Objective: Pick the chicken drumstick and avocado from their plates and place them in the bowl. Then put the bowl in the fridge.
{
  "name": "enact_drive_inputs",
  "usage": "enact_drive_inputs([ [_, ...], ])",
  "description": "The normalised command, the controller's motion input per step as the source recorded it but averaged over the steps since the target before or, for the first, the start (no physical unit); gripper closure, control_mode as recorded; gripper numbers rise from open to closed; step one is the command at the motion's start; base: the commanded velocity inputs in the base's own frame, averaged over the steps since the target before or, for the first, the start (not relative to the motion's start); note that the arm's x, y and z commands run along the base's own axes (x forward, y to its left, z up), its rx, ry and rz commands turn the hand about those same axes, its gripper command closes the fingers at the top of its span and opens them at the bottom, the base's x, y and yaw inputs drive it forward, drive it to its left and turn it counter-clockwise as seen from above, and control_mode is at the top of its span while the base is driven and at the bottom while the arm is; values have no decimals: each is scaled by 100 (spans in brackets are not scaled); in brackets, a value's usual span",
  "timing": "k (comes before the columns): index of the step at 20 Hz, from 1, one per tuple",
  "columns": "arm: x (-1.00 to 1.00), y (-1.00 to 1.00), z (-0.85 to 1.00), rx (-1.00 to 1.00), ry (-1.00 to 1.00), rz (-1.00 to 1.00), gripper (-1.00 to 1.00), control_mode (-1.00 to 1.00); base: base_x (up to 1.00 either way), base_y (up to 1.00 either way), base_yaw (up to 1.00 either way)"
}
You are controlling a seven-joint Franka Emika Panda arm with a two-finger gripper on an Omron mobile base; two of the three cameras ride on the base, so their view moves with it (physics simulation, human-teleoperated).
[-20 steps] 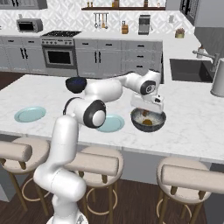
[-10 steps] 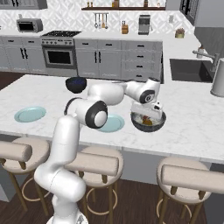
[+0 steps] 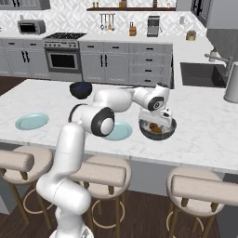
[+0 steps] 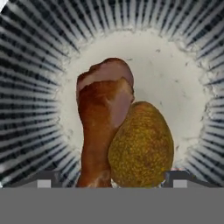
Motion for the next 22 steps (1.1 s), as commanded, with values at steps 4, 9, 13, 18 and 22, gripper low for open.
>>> enact_drive_inputs([
  [4,-79,0,37,0,-20,-13,-100,-100,0,0,0],
  [9,-82,0,42,0,-8,-26,-100,-100,0,0,0],
  [13,-54,0,39,-1,0,-39,-100,-100,0,0,0],
  [18,-11,-24,5,0,0,-44,-100,-100,0,0,0],
  [22,1,-17,0,0,-1,-40,-100,-100,0,0,0],
])
